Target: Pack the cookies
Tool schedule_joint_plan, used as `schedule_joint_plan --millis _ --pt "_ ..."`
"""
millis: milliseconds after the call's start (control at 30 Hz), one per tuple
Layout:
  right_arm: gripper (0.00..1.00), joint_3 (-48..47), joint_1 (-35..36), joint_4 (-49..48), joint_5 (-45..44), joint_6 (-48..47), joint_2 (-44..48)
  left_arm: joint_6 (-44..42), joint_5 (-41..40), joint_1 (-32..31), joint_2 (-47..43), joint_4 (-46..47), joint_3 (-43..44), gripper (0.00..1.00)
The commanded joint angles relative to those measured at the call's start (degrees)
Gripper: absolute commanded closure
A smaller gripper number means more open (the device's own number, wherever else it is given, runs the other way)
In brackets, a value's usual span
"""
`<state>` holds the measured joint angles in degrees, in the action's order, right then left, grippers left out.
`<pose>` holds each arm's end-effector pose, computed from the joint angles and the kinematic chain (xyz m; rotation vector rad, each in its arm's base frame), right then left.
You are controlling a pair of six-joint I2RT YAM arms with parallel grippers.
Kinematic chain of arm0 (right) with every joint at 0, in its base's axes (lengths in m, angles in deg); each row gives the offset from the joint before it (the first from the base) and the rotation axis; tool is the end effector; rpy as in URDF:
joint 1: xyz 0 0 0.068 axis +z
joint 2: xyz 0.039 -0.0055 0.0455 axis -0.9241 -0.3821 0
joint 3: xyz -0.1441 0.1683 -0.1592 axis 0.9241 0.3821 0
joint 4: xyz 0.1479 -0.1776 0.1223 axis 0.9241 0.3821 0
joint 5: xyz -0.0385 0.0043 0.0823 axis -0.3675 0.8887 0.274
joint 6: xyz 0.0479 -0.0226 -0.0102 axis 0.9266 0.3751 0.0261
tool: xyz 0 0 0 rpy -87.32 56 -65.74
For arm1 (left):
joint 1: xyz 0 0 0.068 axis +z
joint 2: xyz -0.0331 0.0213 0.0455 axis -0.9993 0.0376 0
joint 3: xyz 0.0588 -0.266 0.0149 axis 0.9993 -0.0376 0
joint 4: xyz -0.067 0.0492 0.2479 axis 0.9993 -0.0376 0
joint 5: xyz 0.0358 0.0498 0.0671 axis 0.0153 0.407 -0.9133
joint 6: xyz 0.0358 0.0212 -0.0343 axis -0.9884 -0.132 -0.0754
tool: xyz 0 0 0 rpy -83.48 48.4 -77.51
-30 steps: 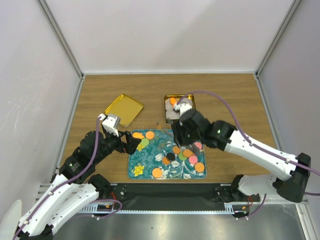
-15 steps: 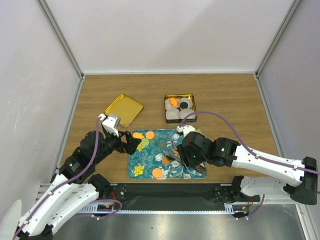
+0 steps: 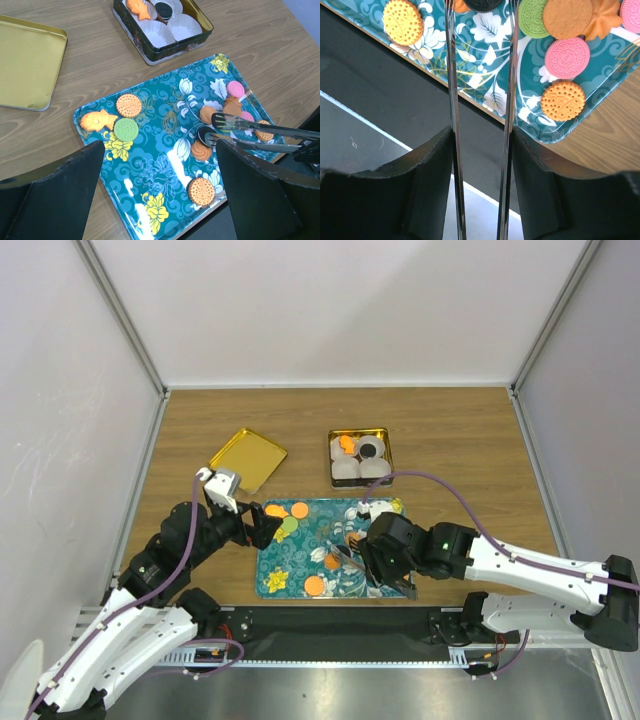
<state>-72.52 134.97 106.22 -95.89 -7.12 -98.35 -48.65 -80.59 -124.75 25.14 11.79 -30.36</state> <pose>0.0822 0.1857 0.2662 -0.7361 2.5428 0.4739 0.0978 -0.0724 0.3040 0.3336 1.9326 -0.6008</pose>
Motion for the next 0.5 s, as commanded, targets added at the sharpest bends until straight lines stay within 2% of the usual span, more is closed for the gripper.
schedule_joint_plan --millis 0,467 --pt "0.47 0.0 0.5 -2.3 0.4 0.7 0.5 -0.3 0.2 -0.7 -0.1 1.2 1.4 0.0" --pt "0.45 1.6 -1.5 -4.0 1.6 0.1 -0.2 -0.3 -0.1 -1.0 -0.3 1.1 1.4 0.0"
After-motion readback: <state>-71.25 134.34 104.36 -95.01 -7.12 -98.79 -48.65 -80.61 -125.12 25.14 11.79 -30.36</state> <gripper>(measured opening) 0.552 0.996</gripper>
